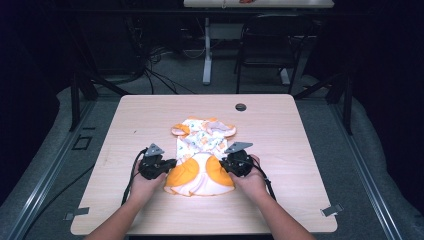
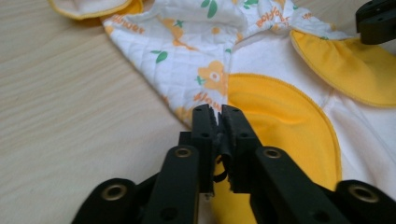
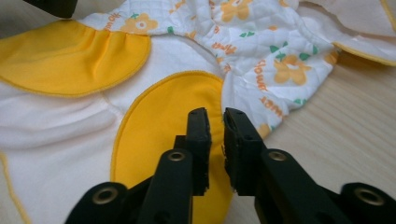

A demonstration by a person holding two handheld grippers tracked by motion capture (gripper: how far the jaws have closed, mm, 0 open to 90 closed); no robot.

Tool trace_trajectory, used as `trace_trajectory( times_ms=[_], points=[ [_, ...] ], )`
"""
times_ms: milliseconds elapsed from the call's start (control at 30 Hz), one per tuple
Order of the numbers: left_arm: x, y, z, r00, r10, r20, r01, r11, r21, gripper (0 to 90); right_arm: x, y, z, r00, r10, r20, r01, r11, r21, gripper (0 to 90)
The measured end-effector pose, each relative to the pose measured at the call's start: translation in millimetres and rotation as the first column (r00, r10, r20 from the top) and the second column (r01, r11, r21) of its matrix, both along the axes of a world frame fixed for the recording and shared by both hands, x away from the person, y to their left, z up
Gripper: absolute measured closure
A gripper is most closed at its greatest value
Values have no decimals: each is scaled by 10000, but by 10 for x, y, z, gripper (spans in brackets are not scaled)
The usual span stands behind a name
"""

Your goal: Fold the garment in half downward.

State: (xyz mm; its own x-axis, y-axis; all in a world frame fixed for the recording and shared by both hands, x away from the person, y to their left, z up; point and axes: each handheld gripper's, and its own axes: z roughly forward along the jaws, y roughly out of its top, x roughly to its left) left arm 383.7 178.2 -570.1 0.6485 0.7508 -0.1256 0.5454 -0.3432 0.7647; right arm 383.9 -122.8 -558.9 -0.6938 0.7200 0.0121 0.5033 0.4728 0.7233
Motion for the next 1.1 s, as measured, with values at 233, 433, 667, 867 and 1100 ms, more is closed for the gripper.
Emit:
trace_trajectory(
  times_ms=[233, 433, 667, 867, 1100],
  points=[
    [33, -107, -102, 9997, -234, -121, 238, 9992, 327, 895, 66, 136, -130, 9993, 200, -327, -217, 9984, -518, 847],
    [-38, -99, -122, 9985, -547, -96, 552, 9965, 628, 894, 8, 127, -161, 9986, 390, -361, -405, 9983, -415, 849],
    [-216, -83, -105, 9952, -979, -97, 983, 9905, 961, 894, -147, 120, -155, 9947, 958, -382, -978, 9937, -550, 847],
    [-398, -21, -113, 9927, -1178, -254, 1193, 9903, 713, 893, -320, 133, -163, 9899, 1365, -386, -1382, 9895, -433, 843],
    [-575, 39, -121, 9903, -1320, -426, 1340, 9898, 484, 892, -483, 132, -161, 9817, 1828, -532, -1849, 9821, -360, 842]
  ],
)
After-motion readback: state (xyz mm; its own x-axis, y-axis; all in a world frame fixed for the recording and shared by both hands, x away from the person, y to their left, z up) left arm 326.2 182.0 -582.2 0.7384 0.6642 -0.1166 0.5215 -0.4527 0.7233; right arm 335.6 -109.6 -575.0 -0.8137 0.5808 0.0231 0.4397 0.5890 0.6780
